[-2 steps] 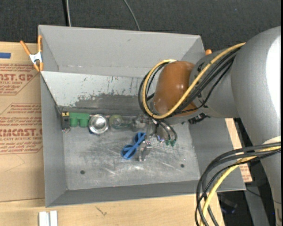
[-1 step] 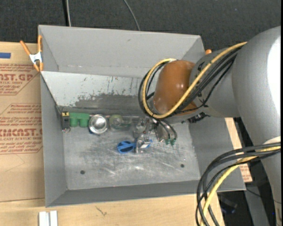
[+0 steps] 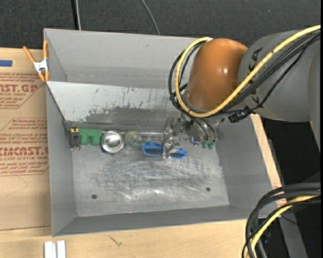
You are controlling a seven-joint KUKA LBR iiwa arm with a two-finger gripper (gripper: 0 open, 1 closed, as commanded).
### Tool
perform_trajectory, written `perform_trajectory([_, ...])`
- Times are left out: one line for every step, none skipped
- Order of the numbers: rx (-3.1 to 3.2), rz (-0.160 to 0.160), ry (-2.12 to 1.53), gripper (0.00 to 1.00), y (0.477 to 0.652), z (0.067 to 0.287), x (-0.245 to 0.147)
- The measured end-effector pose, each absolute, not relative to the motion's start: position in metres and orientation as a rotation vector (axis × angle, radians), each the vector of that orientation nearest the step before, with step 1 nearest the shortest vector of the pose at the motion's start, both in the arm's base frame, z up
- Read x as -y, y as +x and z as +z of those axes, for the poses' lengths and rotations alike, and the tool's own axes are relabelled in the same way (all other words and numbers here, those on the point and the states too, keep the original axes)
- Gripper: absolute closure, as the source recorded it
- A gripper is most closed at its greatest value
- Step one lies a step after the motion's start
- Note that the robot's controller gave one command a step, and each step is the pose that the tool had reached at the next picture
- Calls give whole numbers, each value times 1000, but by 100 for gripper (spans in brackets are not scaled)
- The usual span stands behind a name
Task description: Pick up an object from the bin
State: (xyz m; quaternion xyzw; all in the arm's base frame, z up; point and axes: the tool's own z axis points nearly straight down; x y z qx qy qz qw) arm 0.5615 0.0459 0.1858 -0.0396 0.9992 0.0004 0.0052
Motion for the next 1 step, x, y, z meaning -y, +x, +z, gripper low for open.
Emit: perform_trajectory([-3127,1,-110,100,566,261,-42])
